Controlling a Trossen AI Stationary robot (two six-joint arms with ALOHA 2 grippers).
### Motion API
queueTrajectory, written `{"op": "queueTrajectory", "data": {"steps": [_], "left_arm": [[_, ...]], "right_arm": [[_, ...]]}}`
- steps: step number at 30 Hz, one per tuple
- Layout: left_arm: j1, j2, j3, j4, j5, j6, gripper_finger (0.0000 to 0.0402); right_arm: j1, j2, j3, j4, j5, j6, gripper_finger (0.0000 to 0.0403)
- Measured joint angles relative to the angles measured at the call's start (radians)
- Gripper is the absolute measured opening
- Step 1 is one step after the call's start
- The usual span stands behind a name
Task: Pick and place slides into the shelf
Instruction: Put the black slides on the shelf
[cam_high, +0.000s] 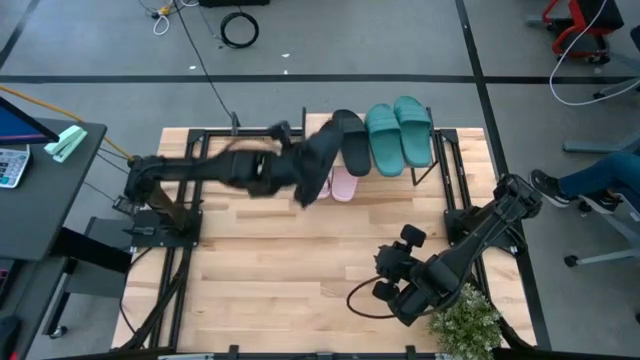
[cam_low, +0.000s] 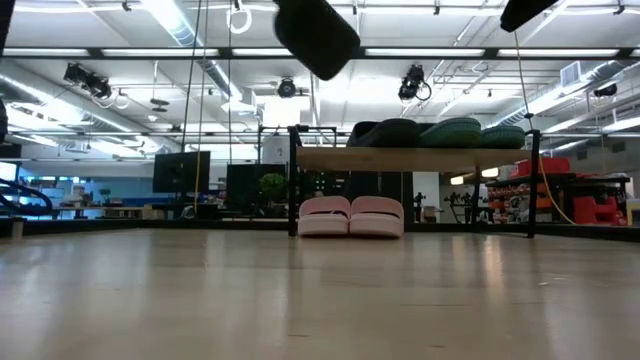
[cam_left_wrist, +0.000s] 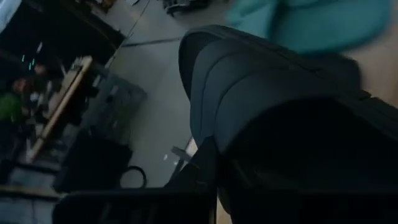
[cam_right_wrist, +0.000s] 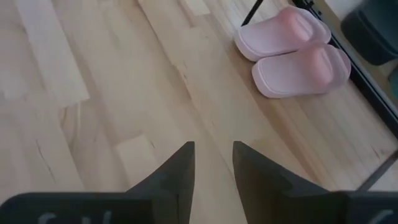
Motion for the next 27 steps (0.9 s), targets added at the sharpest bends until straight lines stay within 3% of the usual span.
{"op": "queueTrajectory", "data": {"steps": [5,11,17,21,27], "left_arm": [[0.173,0.039,-0.003,0.094,0.081,0.003,0.0011],[0.31,0.146,-0.002,0.161,0.278,-0.003,0.0012],[0.354,0.25,-0.001,0.153,0.275,0.002,0.0014],[0.35,0.267,0.0,0.155,0.228,0.004,0.0026],[0.327,0.26,0.065,0.126,0.166,0.077,0.0011]], "right_arm": [[0.023,0.0,0.0,-0.016,0.001,0.003,0.0115],[0.033,0.0,0.0,-0.024,0.01,0.011,0.0115],[0.038,0.0,0.0,-0.024,0.009,0.01,0.0114],[0.038,0.0,0.0,-0.032,0.009,0.01,0.0114],[0.038,0.0,0.0,-0.033,0.009,0.01,0.0114]]}}
